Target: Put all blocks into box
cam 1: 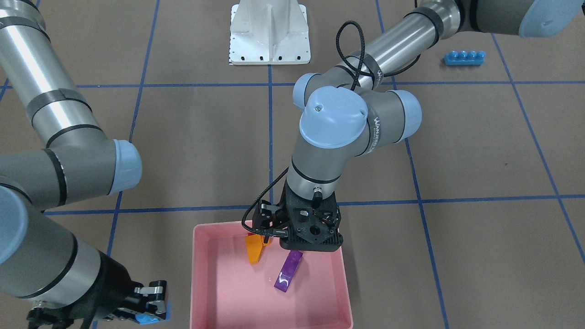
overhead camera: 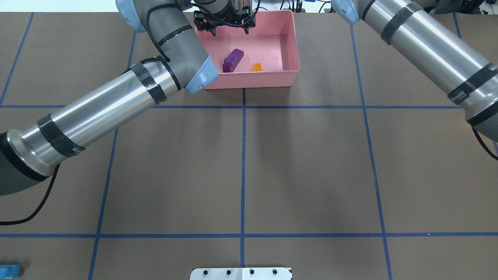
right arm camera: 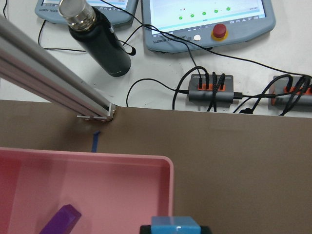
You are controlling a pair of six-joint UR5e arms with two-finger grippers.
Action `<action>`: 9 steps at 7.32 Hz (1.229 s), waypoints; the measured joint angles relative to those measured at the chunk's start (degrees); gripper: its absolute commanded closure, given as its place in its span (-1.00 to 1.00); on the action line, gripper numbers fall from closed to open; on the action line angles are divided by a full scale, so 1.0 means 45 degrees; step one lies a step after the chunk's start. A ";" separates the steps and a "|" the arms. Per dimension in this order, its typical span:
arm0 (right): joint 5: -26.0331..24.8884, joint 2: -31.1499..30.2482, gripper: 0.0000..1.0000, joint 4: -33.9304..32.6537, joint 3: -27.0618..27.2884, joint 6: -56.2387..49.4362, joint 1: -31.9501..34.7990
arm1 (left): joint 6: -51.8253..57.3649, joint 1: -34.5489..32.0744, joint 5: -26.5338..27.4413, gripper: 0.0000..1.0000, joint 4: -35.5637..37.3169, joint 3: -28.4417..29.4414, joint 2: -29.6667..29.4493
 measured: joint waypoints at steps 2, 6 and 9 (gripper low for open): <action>-0.1061 0.0361 1.00 0.0020 -0.0052 0.0227 -0.0858 | 0.1516 -0.0271 -0.0303 -0.98 0.2916 -0.1847 0.0369; -0.3234 0.0827 1.00 0.0316 -0.0560 0.0285 -0.2203 | 0.4254 -0.0404 -0.0399 -0.98 0.5238 -0.7656 0.5290; -0.4075 0.0845 -0.98 0.1022 -0.1034 0.0299 -0.2741 | 0.6190 -0.0420 -0.0815 -0.98 0.5905 -1.1221 0.9394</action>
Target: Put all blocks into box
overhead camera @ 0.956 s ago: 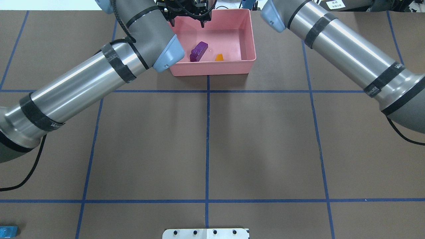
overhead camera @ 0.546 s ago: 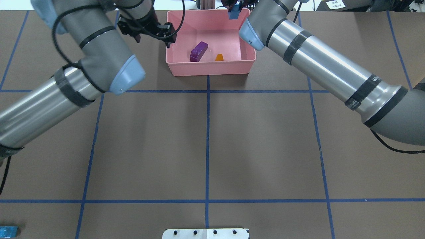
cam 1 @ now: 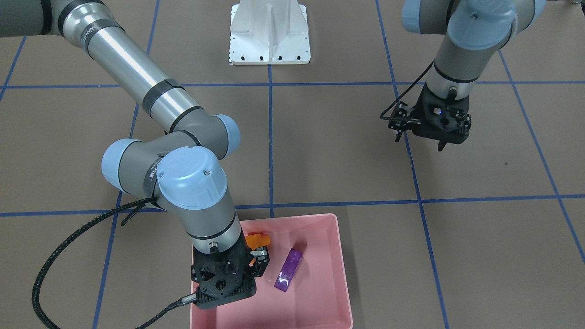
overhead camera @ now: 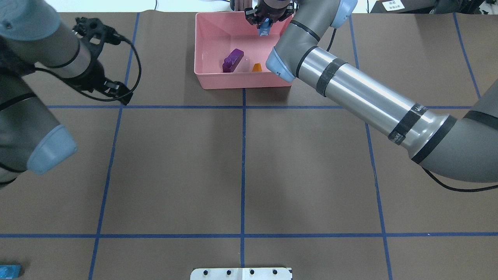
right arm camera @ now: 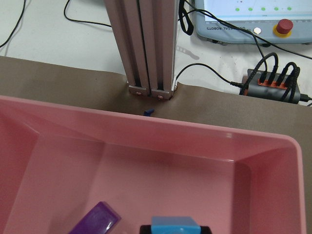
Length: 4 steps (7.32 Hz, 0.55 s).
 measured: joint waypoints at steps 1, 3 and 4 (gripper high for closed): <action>-0.0066 -0.0009 -0.99 0.0050 -0.0029 0.0013 -0.0030 | 0.0611 -0.0001 -0.0403 -0.98 0.0117 -0.0929 0.1214; -0.0054 -0.0011 -0.99 0.0054 -0.0030 0.0162 0.0026 | 0.1664 -0.0002 -0.0733 -0.98 0.0171 -0.2575 0.3397; 0.0091 -0.0011 -0.99 0.0015 0.0040 0.0329 0.0122 | 0.2404 0.0032 -0.0774 -0.98 0.0161 -0.3182 0.4368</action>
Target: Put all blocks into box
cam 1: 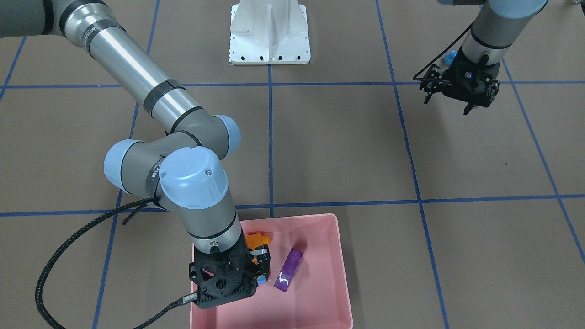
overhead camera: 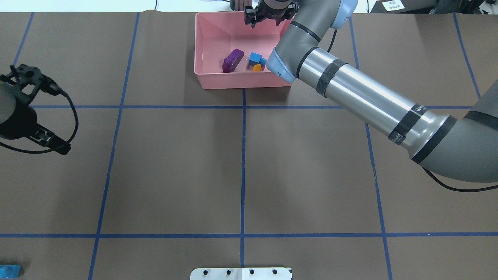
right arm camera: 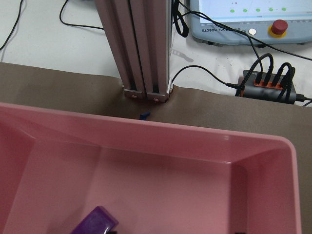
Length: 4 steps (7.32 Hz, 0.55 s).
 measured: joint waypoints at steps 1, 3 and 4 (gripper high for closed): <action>0.0398 -0.0030 -0.99 -0.0332 0.0275 0.0131 0.0168 | 0.1048 0.0060 -0.0015 -0.98 -0.0011 -0.0452 0.0932; 0.1975 -0.0237 -0.99 -0.3109 0.1981 0.0126 0.0777 | 0.3790 0.0124 -0.0023 -0.99 -0.0090 -0.0899 0.2756; 0.2757 -0.0596 -0.99 -0.5063 0.3214 -0.0029 0.1101 | 0.5103 0.0154 -0.0024 -0.99 -0.0119 -0.0931 0.3506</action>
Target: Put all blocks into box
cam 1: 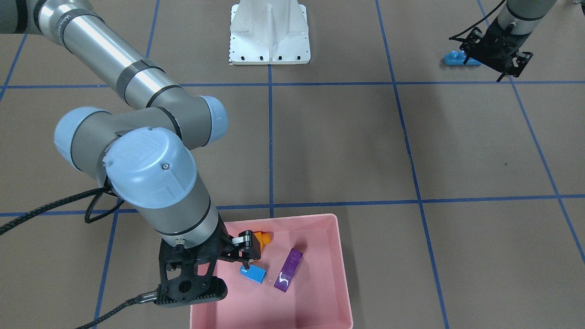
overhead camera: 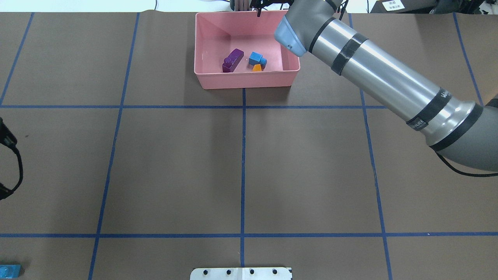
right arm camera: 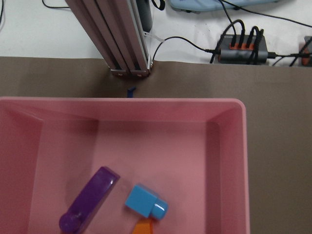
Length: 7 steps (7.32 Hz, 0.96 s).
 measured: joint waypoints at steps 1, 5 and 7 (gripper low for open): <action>0.0463 -0.0680 -0.99 -0.1893 0.1446 -0.0370 0.0272 | 0.1158 0.0055 -0.0005 -0.99 0.0001 0.0027 0.0699; 0.0674 -0.4460 -1.00 -0.7743 0.6930 -0.4620 0.1467 | 0.2458 0.1483 -0.0104 -0.99 0.0080 0.0388 0.2272; 0.0639 -0.6434 -1.00 -0.8497 0.8564 -0.6147 0.2001 | 0.2422 0.2215 -0.0706 -0.99 0.0059 0.1122 0.2320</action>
